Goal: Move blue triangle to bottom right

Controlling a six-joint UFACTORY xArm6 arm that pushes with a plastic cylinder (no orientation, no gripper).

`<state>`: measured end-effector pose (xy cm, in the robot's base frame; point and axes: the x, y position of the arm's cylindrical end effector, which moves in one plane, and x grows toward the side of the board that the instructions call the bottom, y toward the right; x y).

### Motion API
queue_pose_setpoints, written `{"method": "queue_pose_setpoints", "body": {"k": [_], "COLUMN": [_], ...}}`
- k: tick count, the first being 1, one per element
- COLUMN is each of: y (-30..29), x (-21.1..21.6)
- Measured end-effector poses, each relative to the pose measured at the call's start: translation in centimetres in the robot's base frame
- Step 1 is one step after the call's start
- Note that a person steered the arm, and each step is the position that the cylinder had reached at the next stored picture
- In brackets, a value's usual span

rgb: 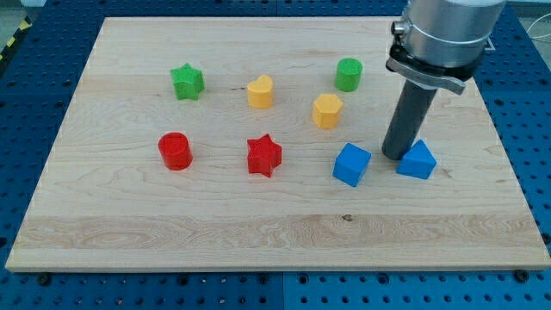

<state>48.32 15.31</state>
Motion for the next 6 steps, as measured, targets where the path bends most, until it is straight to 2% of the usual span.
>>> {"method": "queue_pose_setpoints", "body": {"k": [3, 5, 6], "y": [4.9, 8.9, 9.1], "x": [3.0, 2.3, 2.8]}}
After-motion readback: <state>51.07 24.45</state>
